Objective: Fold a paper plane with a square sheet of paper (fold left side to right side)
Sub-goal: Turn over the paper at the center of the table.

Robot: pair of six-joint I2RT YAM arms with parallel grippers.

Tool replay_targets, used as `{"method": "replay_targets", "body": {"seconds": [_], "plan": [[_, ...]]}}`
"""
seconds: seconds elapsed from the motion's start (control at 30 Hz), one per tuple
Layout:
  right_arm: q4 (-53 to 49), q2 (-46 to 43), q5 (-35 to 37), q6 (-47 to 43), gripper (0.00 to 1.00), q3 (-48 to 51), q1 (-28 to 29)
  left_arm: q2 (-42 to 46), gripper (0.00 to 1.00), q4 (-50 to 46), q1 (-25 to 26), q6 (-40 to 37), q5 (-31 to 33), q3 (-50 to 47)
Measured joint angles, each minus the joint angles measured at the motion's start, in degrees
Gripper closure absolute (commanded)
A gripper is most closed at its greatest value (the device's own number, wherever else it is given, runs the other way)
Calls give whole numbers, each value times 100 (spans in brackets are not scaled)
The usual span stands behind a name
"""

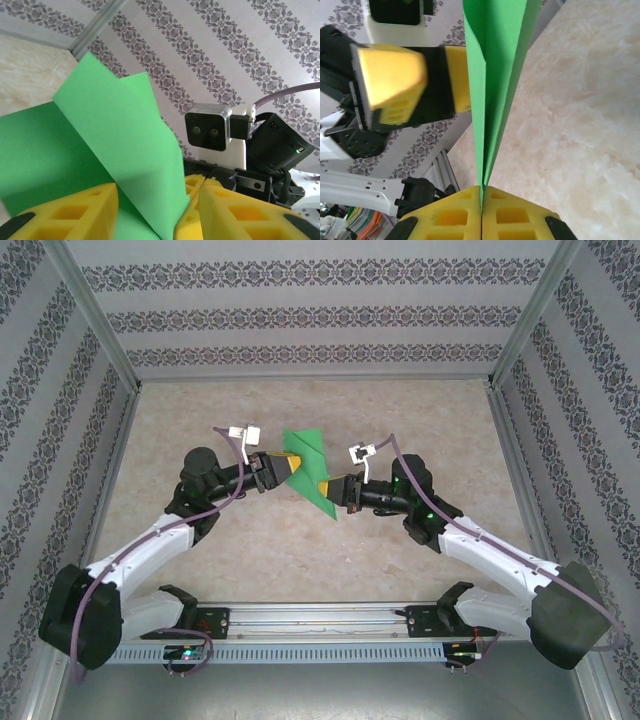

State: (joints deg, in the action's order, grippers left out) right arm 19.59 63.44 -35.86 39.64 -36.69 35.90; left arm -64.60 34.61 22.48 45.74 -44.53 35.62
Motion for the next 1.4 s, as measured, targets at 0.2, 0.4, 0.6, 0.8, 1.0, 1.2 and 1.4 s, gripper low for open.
{"method": "replay_targets", "body": {"seconds": [0.2,0.4,0.6,0.8,1.0,1.2,1.4], "plan": [[-1161,-118,682,-592,100,-337,144,741,41,-1185,-140,-627,614,-2],[-2835,46,2223,-1357,100,-1036,763,1556,36,-2415,-299,-1246,1502,-2],[-4258,1051,4151,-1759,100,-1952,1473,2166,35,-3427,-310,-1722,2549,0],[-5370,2319,5949,-1729,100,-2649,1982,2618,34,-4109,-310,-1847,3637,-2],[-6140,3563,7228,-1547,99,-3329,2326,3084,35,-4461,-310,-1853,4505,-11],[-6730,4841,7737,-1375,87,-3908,2505,3204,35,-4586,-310,-1860,4850,-20],[-6911,5320,7617,-1255,68,-4127,2625,3150,35,-4605,-310,-1862,4913,-20]]}}
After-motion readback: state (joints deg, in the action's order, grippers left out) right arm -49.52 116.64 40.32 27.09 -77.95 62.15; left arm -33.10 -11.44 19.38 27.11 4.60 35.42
